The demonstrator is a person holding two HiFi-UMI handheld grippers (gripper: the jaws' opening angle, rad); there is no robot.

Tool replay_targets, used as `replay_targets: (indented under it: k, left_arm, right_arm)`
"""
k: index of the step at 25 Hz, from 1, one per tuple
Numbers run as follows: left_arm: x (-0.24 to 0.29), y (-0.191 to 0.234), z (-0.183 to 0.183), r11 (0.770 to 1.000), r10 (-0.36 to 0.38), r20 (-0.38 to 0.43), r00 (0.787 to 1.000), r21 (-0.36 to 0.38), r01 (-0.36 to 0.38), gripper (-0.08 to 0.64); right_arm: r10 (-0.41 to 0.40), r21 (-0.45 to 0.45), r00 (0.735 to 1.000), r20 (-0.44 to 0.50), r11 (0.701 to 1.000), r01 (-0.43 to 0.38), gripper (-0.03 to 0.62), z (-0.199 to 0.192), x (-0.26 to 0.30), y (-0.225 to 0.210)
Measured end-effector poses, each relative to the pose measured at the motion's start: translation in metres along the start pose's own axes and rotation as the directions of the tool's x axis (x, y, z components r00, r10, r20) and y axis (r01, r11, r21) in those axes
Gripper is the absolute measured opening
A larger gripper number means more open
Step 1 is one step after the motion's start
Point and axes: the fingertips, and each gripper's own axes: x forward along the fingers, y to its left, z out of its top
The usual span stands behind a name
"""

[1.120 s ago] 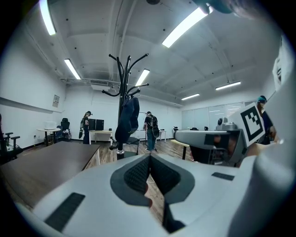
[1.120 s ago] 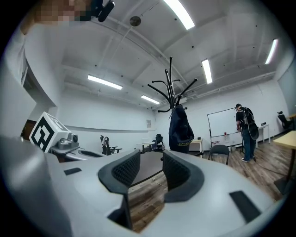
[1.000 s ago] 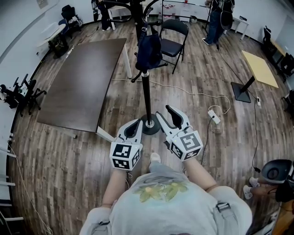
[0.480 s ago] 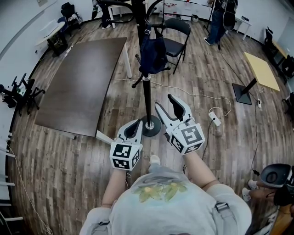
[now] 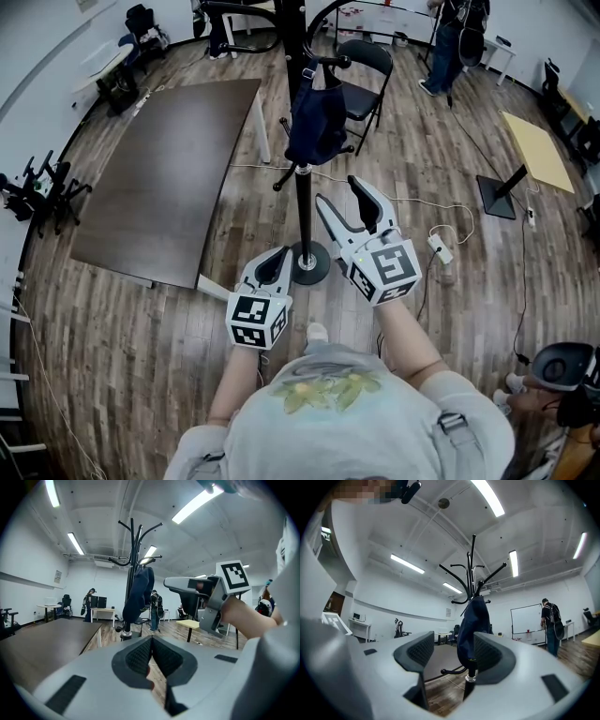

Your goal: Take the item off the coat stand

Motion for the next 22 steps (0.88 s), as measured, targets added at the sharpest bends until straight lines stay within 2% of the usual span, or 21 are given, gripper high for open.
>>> replay_targets:
  k: [9, 15, 22]
  left_arm:
    - [0.014, 0.017, 0.000, 1.000, 0.014, -0.005, 1.000, -0.012, -0.014, 0.015]
    - [0.023, 0.023, 0.001, 1.000, 0.022, -0.009, 1.000, -0.011, -0.023, 0.015]
    - [0.033, 0.033, 0.007, 0.999, 0.046, -0.006, 0.999, -0.007, -0.046, 0.015]
  right_arm:
    - [-0.022, -0.012, 0.999, 0.029, 1.000, 0.023, 0.273, 0.014, 0.035, -0.019]
    - [-0.066, -0.025, 0.996, 0.058, 0.997, 0.068, 0.311, 0.022, 0.050, -0.032]
    - [-0.073, -0.024, 0.995, 0.074, 0.997, 0.075, 0.330, 0.030, 0.071, -0.043]
